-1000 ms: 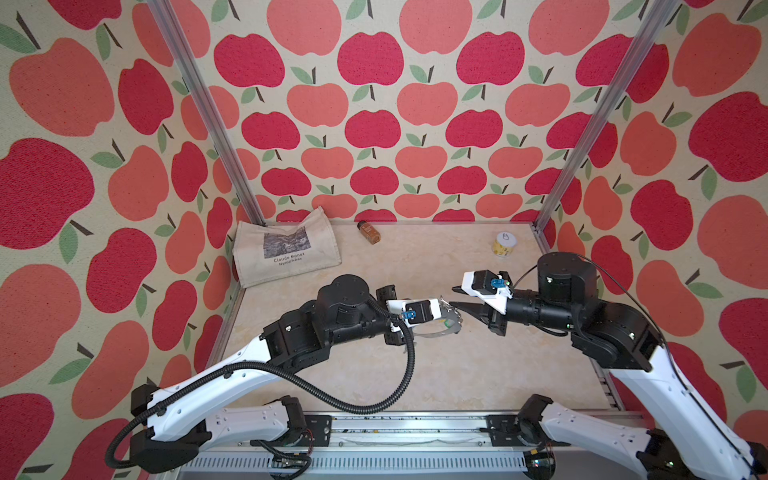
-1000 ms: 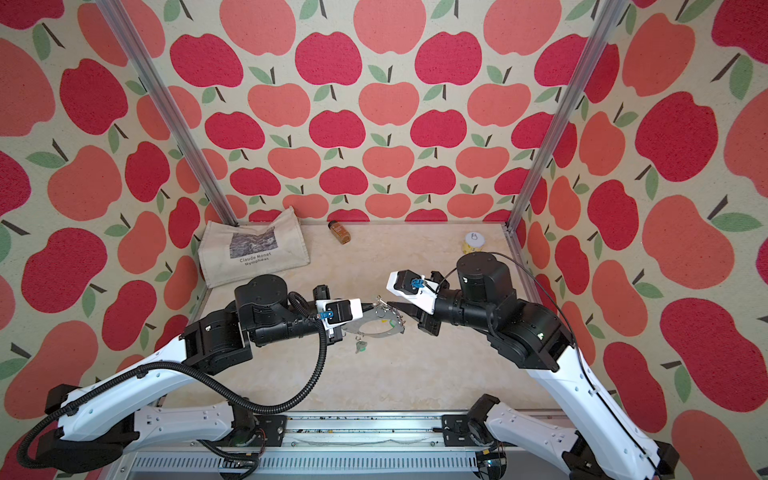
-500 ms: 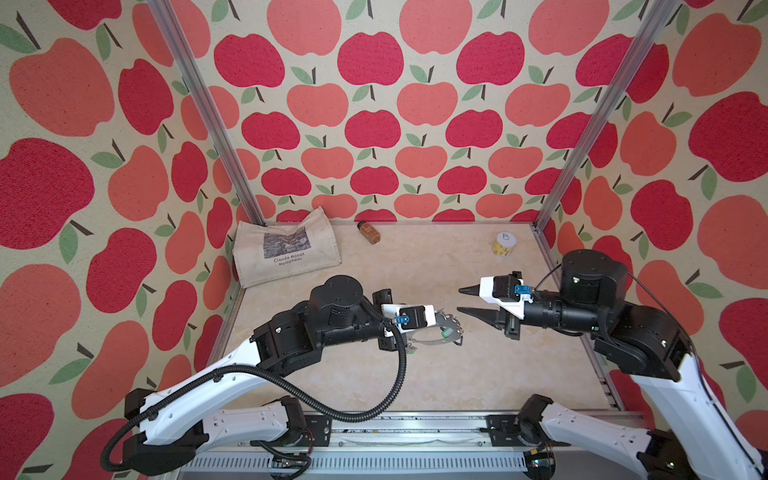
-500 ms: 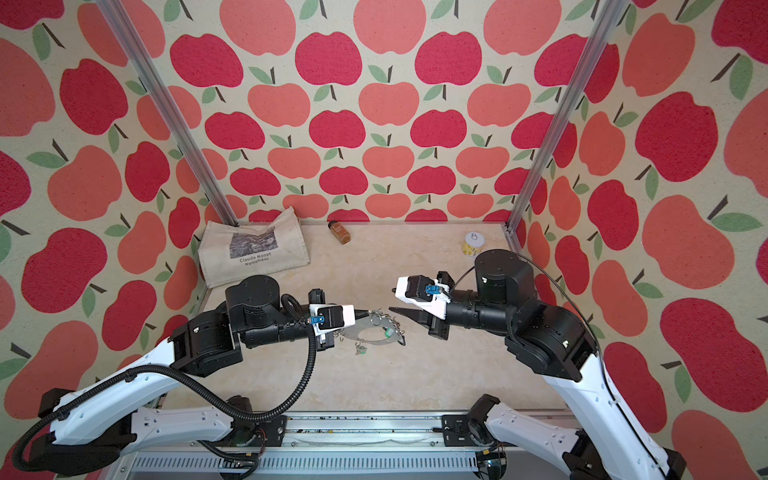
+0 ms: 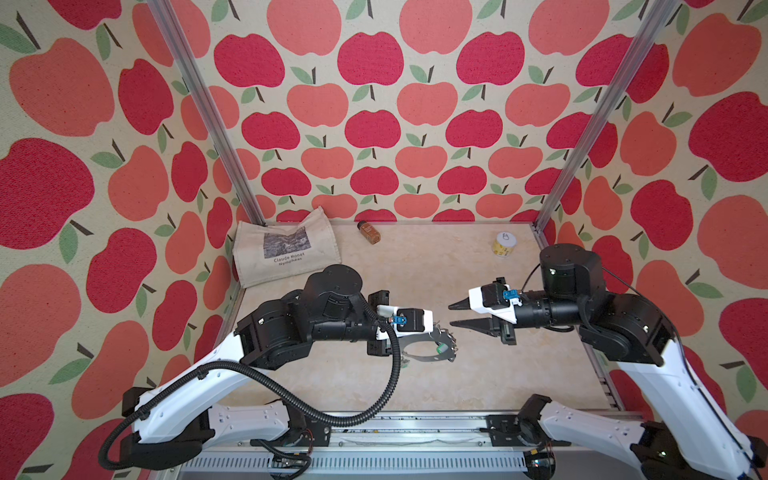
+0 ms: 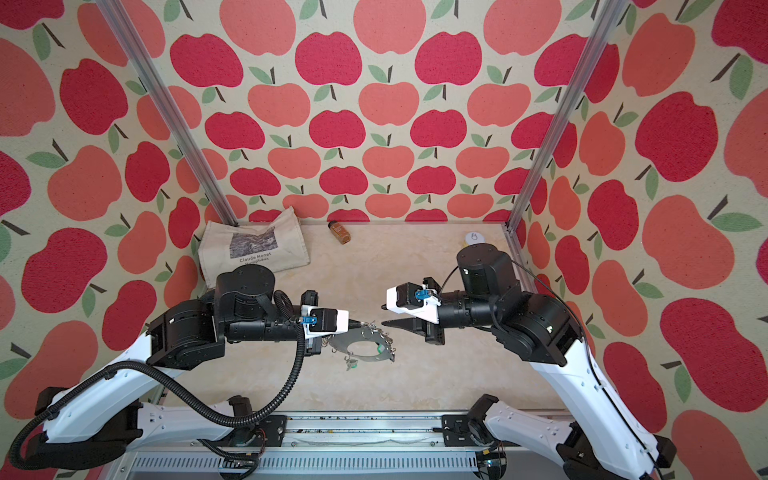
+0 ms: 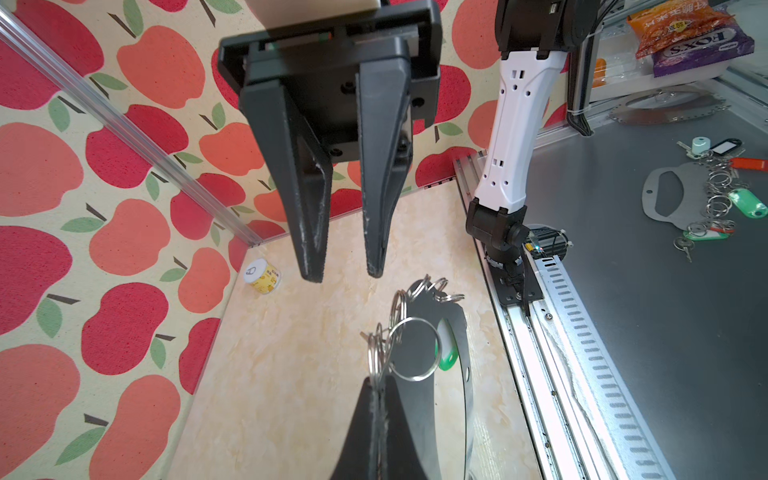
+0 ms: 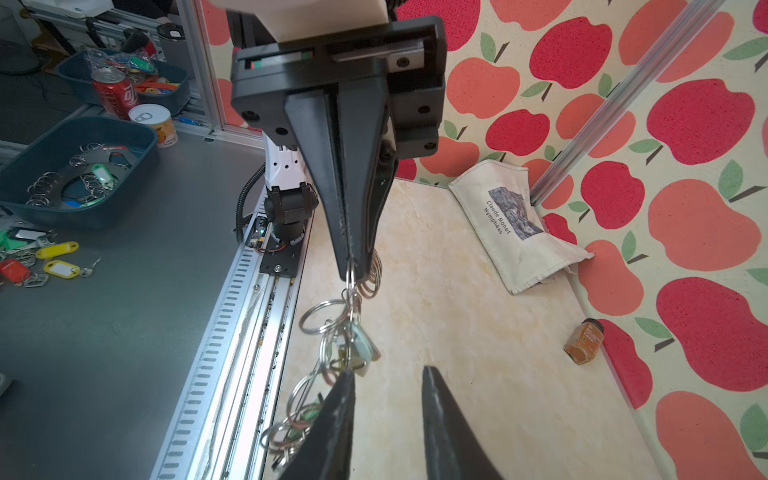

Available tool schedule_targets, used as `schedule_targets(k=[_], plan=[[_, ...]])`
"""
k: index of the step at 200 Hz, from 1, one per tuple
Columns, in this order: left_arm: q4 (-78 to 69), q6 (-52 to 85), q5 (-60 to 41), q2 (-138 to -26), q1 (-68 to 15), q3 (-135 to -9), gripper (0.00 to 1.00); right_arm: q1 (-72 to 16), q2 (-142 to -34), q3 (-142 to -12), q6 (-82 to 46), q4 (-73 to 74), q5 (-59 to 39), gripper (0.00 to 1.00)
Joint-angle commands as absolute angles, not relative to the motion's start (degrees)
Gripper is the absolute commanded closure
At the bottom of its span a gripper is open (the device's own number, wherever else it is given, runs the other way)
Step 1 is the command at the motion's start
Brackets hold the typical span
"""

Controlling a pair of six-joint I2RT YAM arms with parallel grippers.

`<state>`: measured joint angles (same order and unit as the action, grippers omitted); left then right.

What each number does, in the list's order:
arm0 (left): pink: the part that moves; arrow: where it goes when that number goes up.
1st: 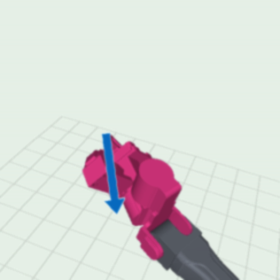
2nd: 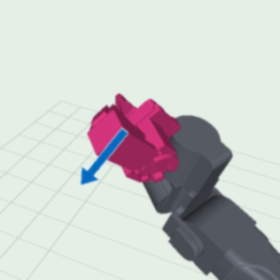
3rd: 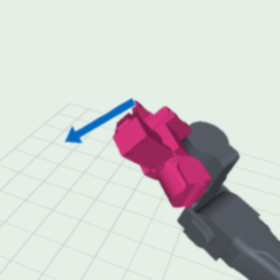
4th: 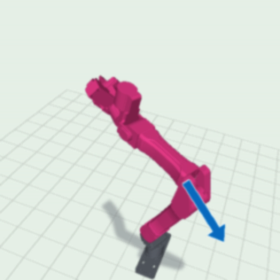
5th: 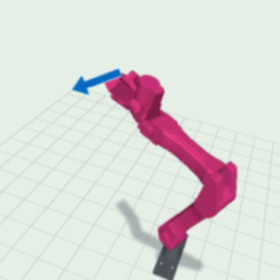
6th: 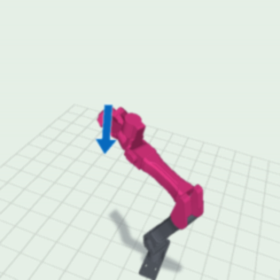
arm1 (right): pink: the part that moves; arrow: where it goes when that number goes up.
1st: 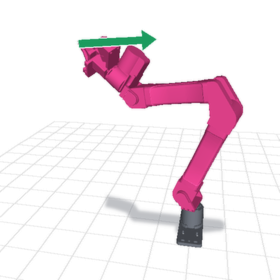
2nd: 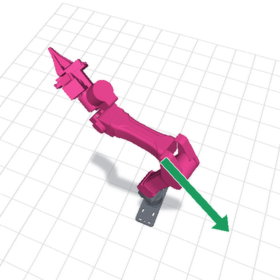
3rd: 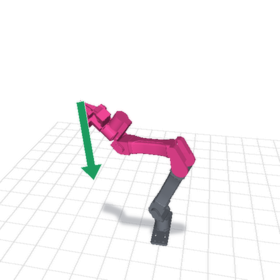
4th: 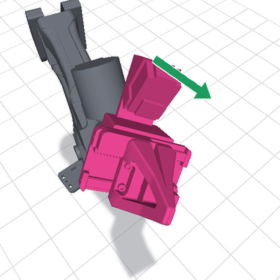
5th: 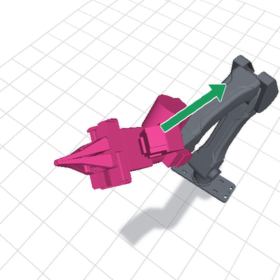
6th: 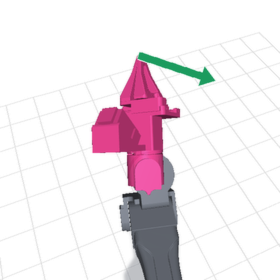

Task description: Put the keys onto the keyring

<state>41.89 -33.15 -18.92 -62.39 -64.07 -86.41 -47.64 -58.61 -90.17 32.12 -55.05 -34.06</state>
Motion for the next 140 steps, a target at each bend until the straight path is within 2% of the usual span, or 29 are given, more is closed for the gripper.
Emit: schedule_targets(k=[1,47,140], plan=[[44.7,-34.9,-20.0,-63.8,-64.5,-89.2,1.00,-48.3,-58.4,-90.9,31.7,-55.6,-38.3,0.71],[44.1,-36.0,-19.4,-64.3,-65.0,-89.7,1.00,-50.7,-59.6,-90.6,29.9,-54.5,-39.7,0.74],[41.5,-37.5,-17.1,-63.6,-66.6,-88.9,1.00,-51.9,-60.4,-88.2,27.5,-54.1,-35.1,0.75]])
